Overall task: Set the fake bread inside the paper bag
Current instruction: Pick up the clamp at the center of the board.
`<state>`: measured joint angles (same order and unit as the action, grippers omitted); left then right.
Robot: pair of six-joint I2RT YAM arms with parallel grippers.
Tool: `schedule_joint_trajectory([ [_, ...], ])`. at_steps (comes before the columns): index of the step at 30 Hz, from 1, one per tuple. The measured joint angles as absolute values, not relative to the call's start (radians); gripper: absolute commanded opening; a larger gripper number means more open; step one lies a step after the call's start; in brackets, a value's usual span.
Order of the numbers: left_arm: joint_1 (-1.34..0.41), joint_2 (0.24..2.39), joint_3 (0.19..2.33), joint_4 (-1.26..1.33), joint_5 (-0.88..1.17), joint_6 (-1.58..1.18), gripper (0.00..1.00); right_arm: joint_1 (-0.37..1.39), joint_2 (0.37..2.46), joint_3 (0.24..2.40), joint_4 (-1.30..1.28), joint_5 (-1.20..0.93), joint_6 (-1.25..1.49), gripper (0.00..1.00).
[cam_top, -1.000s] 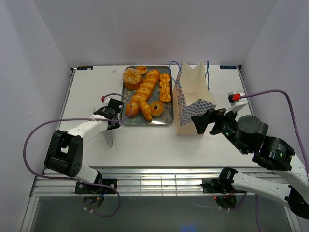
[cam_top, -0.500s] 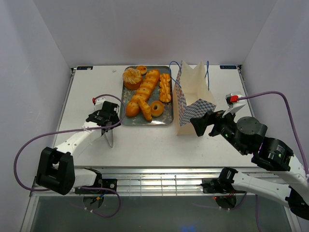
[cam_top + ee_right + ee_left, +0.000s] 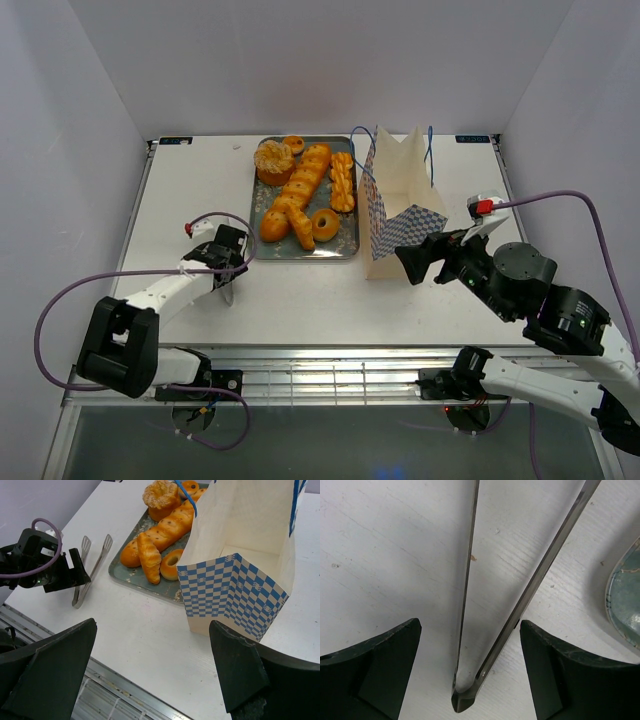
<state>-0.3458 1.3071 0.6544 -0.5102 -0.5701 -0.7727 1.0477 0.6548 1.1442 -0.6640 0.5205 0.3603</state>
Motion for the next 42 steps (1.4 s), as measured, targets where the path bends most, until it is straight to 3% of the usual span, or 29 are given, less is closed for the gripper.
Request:
schedule_joint_trajectory([
  [9,-0.341,1.447,0.686,-0.43,-0.582,-0.763,0.86,1.048,0.633,1.144,-0.667,0.521,0.35,0.99],
  [16,-0.327,1.516,0.728,-0.359,-0.574,-0.753,0.63,1.048,0.61,1.144,-0.683,0.532,0.336,0.99],
  [23,-0.324,1.485,0.72,-0.377,-0.559,-0.744,0.56,1.048,0.605,1.144,-0.687,0.544,0.332,0.99],
  [33,-0.323,1.204,0.839,-0.492,-0.486,-0.659,0.55,1.048,0.622,1.152,-0.693,0.549,0.332,0.99],
  [42,-0.323,1.019,0.923,-0.51,-0.23,-0.591,0.57,1.048,0.751,1.246,-0.716,0.629,0.308,0.97],
])
